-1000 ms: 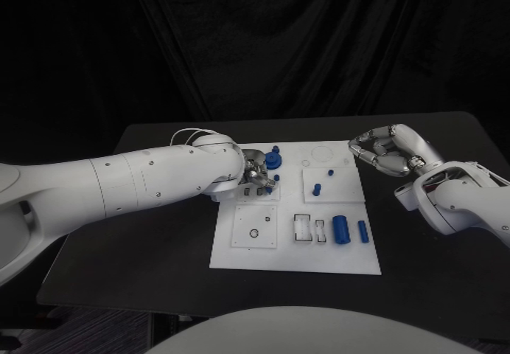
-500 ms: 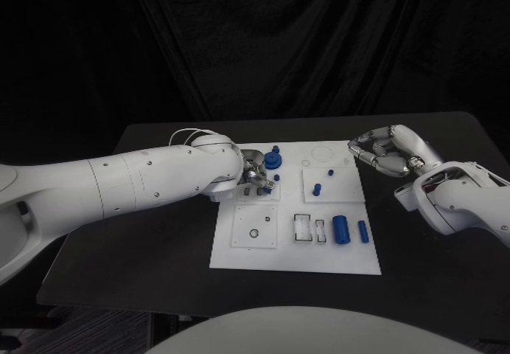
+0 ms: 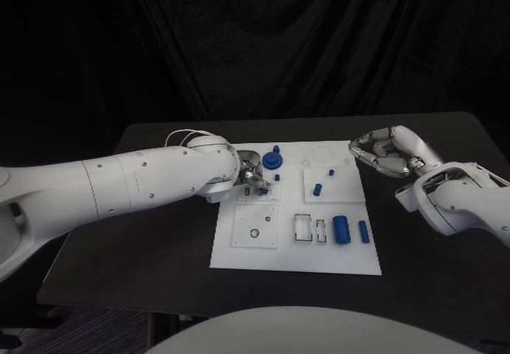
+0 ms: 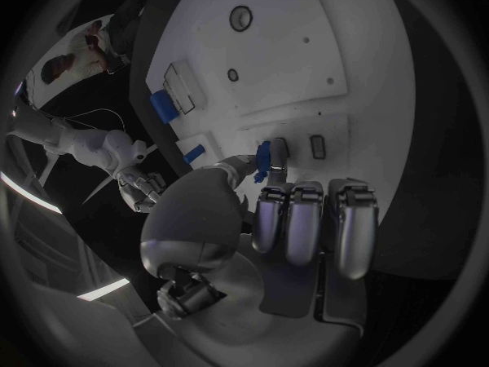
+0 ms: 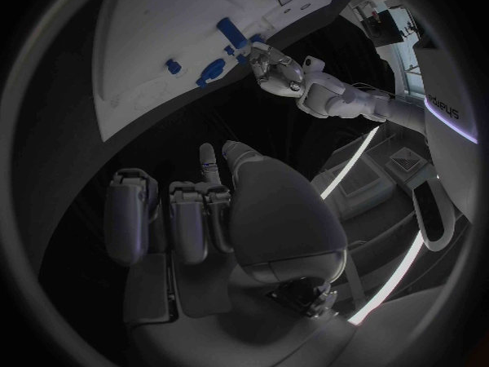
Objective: Assemble the parts on the task board
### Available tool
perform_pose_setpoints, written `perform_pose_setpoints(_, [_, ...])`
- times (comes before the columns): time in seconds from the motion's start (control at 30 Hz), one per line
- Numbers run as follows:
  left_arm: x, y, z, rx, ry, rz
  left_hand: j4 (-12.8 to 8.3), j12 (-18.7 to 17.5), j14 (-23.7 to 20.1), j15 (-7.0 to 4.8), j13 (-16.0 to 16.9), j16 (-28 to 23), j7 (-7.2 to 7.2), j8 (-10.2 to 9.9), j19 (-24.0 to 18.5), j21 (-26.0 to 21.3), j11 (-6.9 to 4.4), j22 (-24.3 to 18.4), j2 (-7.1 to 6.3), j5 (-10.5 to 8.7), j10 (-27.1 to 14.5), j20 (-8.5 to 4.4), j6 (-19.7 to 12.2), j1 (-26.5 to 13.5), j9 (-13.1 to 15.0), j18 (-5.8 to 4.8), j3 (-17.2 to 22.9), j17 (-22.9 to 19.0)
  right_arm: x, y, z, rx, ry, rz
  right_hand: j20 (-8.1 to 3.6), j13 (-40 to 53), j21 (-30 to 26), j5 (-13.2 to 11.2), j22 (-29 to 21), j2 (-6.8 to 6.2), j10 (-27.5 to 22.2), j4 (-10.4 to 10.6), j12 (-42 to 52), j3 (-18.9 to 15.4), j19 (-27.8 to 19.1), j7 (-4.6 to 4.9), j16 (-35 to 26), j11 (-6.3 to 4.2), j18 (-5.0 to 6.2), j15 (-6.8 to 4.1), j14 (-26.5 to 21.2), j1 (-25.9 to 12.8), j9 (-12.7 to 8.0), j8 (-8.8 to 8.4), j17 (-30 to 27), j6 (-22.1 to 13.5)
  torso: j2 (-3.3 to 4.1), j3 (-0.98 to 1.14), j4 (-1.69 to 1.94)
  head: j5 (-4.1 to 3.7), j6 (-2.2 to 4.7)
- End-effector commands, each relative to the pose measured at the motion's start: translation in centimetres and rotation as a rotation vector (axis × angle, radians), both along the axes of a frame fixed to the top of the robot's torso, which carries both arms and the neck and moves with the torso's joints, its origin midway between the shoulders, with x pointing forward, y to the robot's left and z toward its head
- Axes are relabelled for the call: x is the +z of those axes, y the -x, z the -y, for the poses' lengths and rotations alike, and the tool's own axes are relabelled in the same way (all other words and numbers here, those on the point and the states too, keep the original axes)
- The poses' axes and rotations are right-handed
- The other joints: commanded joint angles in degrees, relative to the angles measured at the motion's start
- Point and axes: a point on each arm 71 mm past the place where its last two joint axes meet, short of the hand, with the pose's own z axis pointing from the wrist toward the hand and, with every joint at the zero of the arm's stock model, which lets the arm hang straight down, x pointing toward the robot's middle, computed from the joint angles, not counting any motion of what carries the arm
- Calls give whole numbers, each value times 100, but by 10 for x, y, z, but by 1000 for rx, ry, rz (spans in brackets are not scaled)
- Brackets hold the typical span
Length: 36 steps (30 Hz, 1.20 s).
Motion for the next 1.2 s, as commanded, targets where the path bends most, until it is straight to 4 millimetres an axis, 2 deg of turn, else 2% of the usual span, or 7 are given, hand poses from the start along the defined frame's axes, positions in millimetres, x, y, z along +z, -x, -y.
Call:
perform_pose_setpoints(0.03, [-2,1,-2,17,1,6,-77,20,596,-40,1509,15,-36,-23,603,-20,-48,1508,10,6,595,-27,23,-46,5,-35,97,1509,-3,0,1,-10,3,-21,39,1508,-21,26,1194,16,606,4,16,37,166,-11,36,45,-74,40,611,63,9,34,1509,-33,-4,1,-4,17,1])
perform_pose_setpoints(0.57, [-5,3,-13,49,-5,5,-59,20,596,-43,1509,15,-39,-59,603,-20,-51,1508,-16,-125,595,-29,67,-234,79,-35,211,1509,-4,0,1,-10,4,-31,41,1508,-51,42,1184,20,606,2,16,47,152,-10,28,46,-67,42,608,84,12,44,1501,-40,-2,-1,14,21,1])
perform_pose_setpoints(1.2, [-17,8,-15,61,23,5,-51,20,596,-43,1509,15,-32,-102,603,-20,-48,1508,-12,-184,595,-30,49,-300,100,-35,258,1509,-5,1,1,-9,5,-44,44,1508,-85,214,1174,20,606,-26,16,103,133,-10,2,46,-60,43,599,218,31,106,1475,-63,7,3,1,22,1])
